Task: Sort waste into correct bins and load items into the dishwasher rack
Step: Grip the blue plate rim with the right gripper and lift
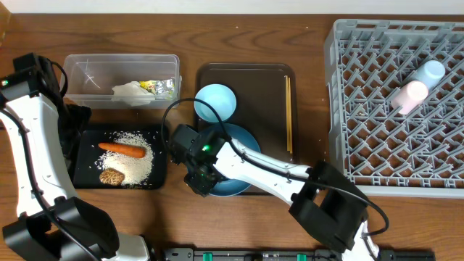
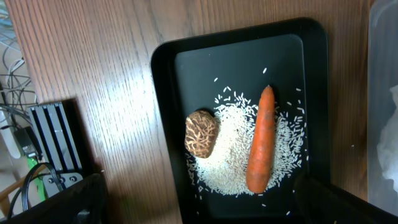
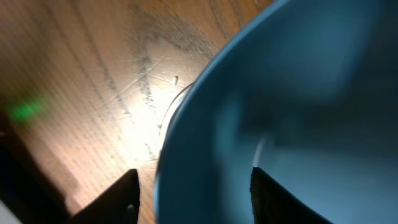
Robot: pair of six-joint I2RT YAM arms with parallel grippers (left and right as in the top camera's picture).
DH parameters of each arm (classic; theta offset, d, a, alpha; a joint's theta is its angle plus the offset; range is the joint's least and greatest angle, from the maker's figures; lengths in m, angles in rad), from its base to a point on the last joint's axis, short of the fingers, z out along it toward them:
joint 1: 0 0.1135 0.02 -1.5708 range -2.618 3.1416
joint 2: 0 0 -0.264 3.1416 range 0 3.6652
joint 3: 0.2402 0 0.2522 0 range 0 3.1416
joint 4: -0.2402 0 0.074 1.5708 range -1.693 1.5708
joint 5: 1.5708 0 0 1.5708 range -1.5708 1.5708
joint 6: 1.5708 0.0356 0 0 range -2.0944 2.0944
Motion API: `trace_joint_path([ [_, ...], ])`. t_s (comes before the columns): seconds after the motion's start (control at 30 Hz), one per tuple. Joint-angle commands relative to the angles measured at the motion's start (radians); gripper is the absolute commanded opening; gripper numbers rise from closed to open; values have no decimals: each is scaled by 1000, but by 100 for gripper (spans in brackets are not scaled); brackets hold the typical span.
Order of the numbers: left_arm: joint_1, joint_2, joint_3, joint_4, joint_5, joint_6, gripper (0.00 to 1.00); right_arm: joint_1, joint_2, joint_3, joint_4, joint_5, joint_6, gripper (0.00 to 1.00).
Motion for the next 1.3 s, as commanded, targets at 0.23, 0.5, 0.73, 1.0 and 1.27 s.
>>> trace_joint_path([
  [0.23,4,-3,2,-6,-2,-13,98,17,21,3,2,15,19,22],
  [0.5,4,-3,2,-6,-2,-13,98,19,21,3,0,17,26,25],
  [0.73,4,-3,2,-6,-2,-13,98,23,48,3,11,25,26,31],
  [1.0,4,-3,2,-6,-2,-13,98,23,67,3,12,45,37,29],
  [1.27,4,-3,2,-6,-2,-13,98,23,68,3,23,73,55,17],
])
